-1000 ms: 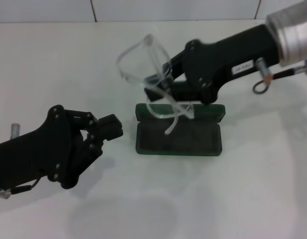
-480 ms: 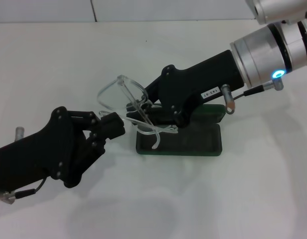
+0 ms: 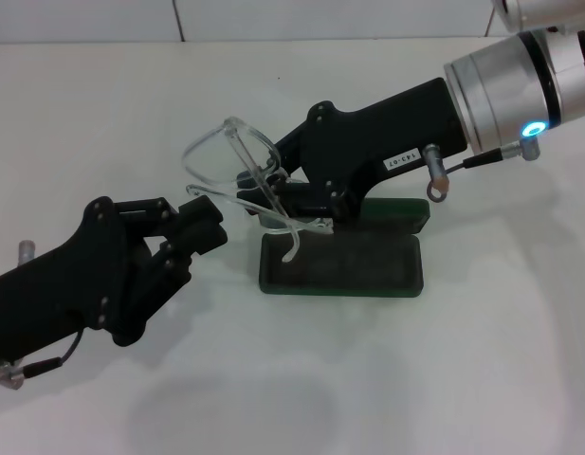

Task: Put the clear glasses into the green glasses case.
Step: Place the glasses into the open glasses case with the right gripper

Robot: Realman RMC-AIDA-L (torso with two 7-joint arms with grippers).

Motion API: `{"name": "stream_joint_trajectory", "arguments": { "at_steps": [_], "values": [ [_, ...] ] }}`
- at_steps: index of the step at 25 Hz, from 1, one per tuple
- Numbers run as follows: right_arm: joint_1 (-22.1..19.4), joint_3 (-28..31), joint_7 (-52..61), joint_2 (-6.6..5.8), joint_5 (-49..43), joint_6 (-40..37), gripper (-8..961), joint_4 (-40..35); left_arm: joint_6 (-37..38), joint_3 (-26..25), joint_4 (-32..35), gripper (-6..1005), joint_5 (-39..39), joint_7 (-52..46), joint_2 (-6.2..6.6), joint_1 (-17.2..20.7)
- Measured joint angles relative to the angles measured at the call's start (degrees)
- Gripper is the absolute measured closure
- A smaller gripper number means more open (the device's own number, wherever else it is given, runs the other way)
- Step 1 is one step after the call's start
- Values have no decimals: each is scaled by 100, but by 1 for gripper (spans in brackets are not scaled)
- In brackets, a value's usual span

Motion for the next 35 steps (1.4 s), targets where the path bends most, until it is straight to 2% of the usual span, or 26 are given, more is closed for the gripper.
{"name": "stream_joint_trajectory", "arguments": {
  "at_steps": [8,12,14,16,19,22,28,30,35],
  "values": [
    [-30,121,29,-14,-16,56,835,-41,0,-4,-2,863,10,-1,6,-29],
    [-136,299,806,-88,-671,-135,835,-787,-3,-69,-2,862,13,24,49,16],
    [-218,359,1405,-98,-1339,-329,835,-1413,-4,-222,-2,862,23,19,121,60],
    [-260,407,2062,-74,-2050,-685,835,-2170,6,-454,21,862,23,-52,249,142],
    [-103,396,2754,-47,-2678,-1304,835,-2811,23,-786,87,863,13,-296,425,226],
    [295,281,3162,-26,-3019,-1740,835,-2645,26,-940,277,863,11,-463,499,311],
    [1216,-412,3450,30,-3870,-1609,835,-1454,12,-1010,416,863,54,-500,461,356],
    [1411,-682,3466,39,-4018,-1361,835,-1058,-18,-1012,388,862,72,-476,442,354],
    [1559,-983,3470,38,-4227,-976,835,-721,-43,-1001,381,863,76,-510,432,329]
  ]
}}
